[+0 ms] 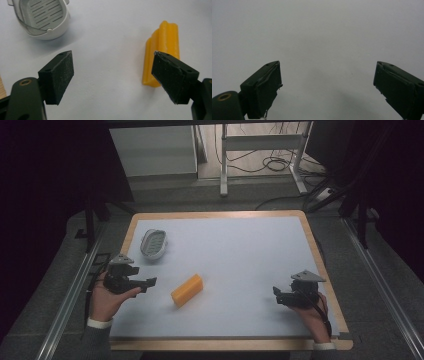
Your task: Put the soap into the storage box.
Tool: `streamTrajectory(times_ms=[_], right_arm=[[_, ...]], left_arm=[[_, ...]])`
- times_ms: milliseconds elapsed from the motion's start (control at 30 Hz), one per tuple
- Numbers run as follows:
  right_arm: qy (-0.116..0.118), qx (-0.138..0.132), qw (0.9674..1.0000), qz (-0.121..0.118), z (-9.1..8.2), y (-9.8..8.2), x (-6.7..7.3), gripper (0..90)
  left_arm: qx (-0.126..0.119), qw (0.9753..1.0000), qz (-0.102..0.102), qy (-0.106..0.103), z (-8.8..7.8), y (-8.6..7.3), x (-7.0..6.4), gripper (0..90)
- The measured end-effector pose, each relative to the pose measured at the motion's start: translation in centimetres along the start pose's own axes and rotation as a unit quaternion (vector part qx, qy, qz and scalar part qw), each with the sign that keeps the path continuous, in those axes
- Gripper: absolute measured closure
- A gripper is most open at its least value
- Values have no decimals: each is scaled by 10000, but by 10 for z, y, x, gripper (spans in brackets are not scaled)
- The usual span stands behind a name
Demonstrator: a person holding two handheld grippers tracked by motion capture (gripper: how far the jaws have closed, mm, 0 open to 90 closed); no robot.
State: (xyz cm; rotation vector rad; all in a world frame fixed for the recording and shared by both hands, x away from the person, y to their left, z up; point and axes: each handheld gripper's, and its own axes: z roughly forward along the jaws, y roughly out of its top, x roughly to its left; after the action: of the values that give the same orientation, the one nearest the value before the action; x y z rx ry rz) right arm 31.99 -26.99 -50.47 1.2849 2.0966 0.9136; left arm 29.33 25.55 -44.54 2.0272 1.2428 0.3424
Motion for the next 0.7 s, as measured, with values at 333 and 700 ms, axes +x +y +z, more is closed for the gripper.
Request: streamTrajectory(times_ms=[333,700], right_arm=[[-4,34,10000,82,0,-2,-1,79],[-27,49,9999,114,-2,-4,-3,79]], left_arm=[[155,9990,413,-115,-3,15,-30,171],[282,9960,712,-462,15,26,-49,176]])
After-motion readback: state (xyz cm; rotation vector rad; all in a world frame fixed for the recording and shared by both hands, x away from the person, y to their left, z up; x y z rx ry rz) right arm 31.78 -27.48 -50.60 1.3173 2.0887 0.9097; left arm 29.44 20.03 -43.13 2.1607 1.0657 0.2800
